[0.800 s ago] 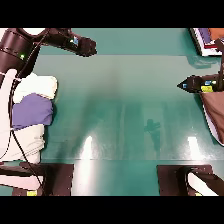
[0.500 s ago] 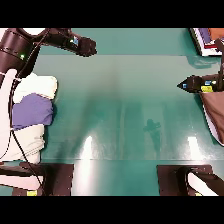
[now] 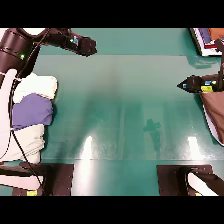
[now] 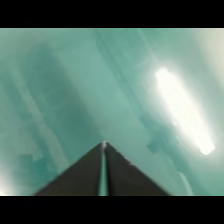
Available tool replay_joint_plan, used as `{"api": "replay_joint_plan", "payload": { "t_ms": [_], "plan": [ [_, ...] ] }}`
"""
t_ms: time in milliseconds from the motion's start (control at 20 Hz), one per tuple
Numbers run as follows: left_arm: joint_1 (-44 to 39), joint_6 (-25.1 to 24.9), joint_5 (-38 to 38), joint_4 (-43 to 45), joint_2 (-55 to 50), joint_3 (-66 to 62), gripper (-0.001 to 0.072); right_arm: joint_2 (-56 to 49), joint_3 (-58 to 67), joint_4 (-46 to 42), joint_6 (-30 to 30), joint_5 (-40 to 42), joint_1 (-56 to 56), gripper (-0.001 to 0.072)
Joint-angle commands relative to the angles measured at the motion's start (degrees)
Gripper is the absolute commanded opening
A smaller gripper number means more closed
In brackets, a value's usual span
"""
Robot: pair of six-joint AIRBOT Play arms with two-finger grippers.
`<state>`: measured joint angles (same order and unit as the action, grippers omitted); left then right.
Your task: Fold the shirts.
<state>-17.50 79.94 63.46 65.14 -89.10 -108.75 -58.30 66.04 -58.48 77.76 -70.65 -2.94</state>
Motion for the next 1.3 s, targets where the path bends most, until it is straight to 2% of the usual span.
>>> {"api": "replay_joint_plan", "payload": {
  "t_ms": [0, 100, 150, 200, 350, 500, 550, 700, 900, 950, 1000, 1050, 1250],
  "plan": [
    [1.1, -0.2, -2.0, 12.4, 0.0, 0.0, 0.063, 0.0, 0.0, 0.2, 0.1, 0.0, -0.1, 0.0019],
    [3.2, 5.6, 0.2, 28.8, -0.4, 0.1, 0.0629, 0.0, 0.0, 0.4, 0.2, 0.0, -0.1, 0.0018],
    [5.1, 8.2, 1.6, 34.4, -1.0, 0.4, 0.0632, 0.0, 0.0, 0.5, 0.2, 0.1, -0.1, 0.0019],
    [7.4, 9.5, 2.9, 36.4, -1.5, 1.3, 0.0632, 0.0, 0.0, 0.5, 0.2, 0.1, -0.1, 0.0019],
    [14.5, 10.8, 3.8, 36.2, -2.8, 8.7, 0.0632, 0.0, 0.0, 0.5, 0.3, 0.2, -0.1, 0.0019],
    [19.4, 10.8, 0.1, 35.7, -3.0, 19.9, 0.0631, 0.0, 0.0, 0.5, 0.3, 0.2, -0.1, 0.0019],
    [20.7, 10.8, -1.9, 35.1, -3.0, 23.6, 0.0611, 0.0, 0.0, 0.5, 0.3, 0.2, -0.1, 0.0019],
    [23.2, 12.4, -5.7, 34.8, -3.0, 30.6, 0.0604, 0.0, 0.0, 0.4, 0.3, 0.7, -0.1, 0.0019],
    [23.6, 13.1, -5.6, 34.9, -2.6, 31.8, 0.0601, 0.0, 0.0, 0.5, 0.3, 2.6, -0.1, 0.0019],
    [23.6, 13.2, -4.8, 34.9, -2.4, 31.2, 0.0473, 0.0, 0.0, 0.5, 0.3, 2.8, -0.1, 0.0019],
    [23.6, 13.1, -4.2, 34.9, -1.7, 30.6, 0.0129, 0.0, 0.0, 0.5, 0.3, 2.8, -0.1, 0.0019],
    [23.6, 13.1, -3.8, 34.9, -0.7, 29.7, 0.0035, 0.0, 0.0, 0.5, 0.3, 2.8, -0.1, 0.0019],
    [23.6, 13.0, -2.1, 34.4, 7.5, 21.9, 0.0028, 0.5, 0.0, 2.2, 0.3, 3.9, 0.0, 0.0019]
  ]
}}
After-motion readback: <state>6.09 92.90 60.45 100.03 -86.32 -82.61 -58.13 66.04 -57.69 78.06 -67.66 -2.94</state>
